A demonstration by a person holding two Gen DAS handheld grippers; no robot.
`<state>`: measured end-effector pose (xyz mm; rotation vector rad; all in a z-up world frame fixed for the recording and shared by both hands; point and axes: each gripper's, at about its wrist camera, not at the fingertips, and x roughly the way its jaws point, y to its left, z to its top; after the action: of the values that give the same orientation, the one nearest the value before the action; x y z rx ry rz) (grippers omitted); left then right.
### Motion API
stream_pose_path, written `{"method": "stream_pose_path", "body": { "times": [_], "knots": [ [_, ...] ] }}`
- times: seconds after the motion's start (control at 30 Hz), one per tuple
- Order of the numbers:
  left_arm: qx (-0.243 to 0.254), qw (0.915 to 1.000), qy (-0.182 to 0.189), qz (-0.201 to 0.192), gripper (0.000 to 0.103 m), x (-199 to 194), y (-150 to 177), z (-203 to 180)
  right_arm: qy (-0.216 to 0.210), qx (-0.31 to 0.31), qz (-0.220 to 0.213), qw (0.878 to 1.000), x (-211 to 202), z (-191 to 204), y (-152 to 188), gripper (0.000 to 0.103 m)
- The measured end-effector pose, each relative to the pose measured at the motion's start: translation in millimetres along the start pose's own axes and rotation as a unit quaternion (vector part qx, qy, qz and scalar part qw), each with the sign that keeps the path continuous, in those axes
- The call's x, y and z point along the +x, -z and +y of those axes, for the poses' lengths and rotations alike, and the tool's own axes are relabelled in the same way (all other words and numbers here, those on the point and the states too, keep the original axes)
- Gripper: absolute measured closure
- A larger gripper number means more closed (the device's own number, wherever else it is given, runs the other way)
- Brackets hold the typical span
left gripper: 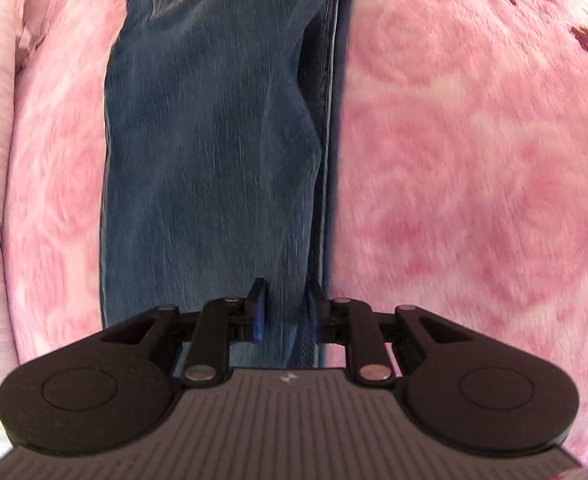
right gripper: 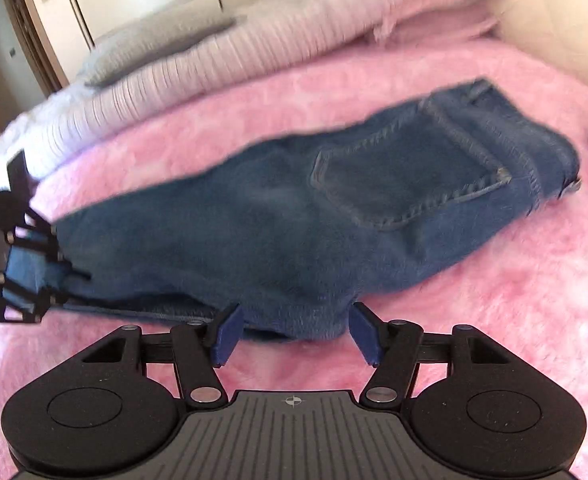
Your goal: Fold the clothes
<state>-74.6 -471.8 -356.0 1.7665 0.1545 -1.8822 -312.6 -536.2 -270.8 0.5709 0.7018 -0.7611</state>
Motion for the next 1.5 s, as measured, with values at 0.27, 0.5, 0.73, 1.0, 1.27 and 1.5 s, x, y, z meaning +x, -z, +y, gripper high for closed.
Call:
{"method": "stream_pose_path", "body": {
  "times": [0.27, 0.5, 0.73, 1.0, 1.27, 1.5],
  "knots": [
    [-0.042, 0.9974, -0.024, 0.054, 0.081, -2, 45, -7, -0.032, -0.054, 0.015, 0.998, 23, 36, -4, 0.039],
    [-0.187, 0.9749, -0.037, 0.115, 0.079, -31, 132, -4, -0.072, -0.127, 0.131, 0.981, 80, 88, -2, 0.039],
    [-0.425, 0.8962, -0.108, 0.066, 0.068, -85, 256, 37, -0.101, -0.195, 0.076, 0.973, 68, 154, -17, 0.036],
    [-0.628, 0.7724, -0.089, -0.036, 0.069, -64, 375, 88, -0.105, -0.232, 0.046, 0.966, 127, 245, -32, 0.021],
    [-0.633, 0.7577, -0.105, -0.118, 0.091, -54, 406, 99, -0.085, -0.256, 0.045, 0.962, 197, 300, -45, 0.021],
    [-0.648, 0.7502, -0.099, -0.089, 0.071, -39, 419, 81, -0.088, -0.239, 0.080, 0.964, 240, 303, -38, 0.017]
  ]
}}
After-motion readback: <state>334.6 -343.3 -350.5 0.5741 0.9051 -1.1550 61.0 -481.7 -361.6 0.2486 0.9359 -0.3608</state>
